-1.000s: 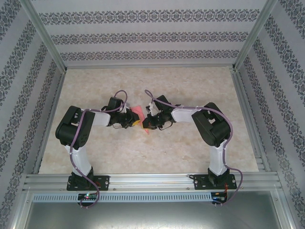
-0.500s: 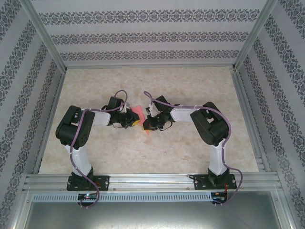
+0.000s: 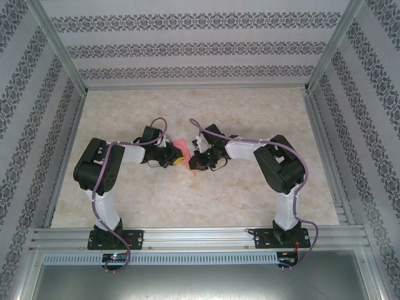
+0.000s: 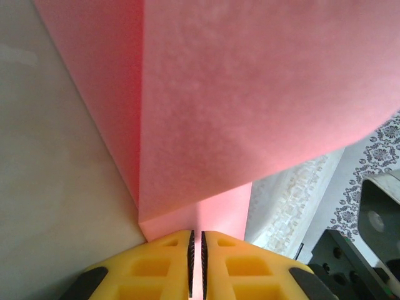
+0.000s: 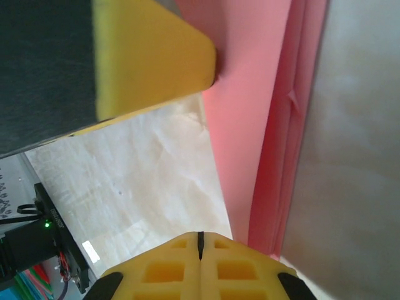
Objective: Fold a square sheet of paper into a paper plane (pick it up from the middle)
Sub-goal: Fold the wing for the fifth time at the center of the table.
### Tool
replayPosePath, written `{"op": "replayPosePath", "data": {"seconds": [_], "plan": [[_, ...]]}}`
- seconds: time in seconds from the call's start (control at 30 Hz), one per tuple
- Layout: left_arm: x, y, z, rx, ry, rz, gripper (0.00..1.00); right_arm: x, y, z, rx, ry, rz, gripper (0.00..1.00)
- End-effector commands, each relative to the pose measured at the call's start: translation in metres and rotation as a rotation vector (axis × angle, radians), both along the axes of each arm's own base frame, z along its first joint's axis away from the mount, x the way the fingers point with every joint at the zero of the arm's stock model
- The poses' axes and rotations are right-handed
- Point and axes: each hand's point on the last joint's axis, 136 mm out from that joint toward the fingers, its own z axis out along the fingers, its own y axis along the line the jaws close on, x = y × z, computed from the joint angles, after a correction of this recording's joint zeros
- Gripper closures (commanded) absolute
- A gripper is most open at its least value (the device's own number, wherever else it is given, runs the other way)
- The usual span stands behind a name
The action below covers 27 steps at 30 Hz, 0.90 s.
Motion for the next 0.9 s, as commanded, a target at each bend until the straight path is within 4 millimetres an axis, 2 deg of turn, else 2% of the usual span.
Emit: {"op": "replayPosePath", "data": {"seconds": [0.0, 0.3, 0.63, 0.7, 0.87], "plan": [[-0.026, 0.018, -0.059, 0.145, 0.151, 0.024, 0.84, -0.015, -0.006, -0.002, -0.008, 0.036, 0.021, 0.98], [-0.027, 0.018, -0.062, 0.149, 0.164, 0.027, 0.84, -0.028, -0.021, -0.037, -0.122, 0.100, 0.030, 0.97], [-0.029, 0.019, -0.064, 0.154, 0.174, 0.025, 0.84, -0.033, -0.022, -0.052, -0.183, 0.128, 0.064, 0.98], [-0.030, 0.020, -0.065, 0.156, 0.178, 0.026, 0.85, -0.031, -0.021, -0.046, -0.170, 0.108, 0.060, 0.98], [-0.029, 0.018, -0.064, 0.150, 0.171, 0.020, 0.85, -0.010, -0.005, 0.006, -0.037, -0.008, 0.026, 0.98]]}}
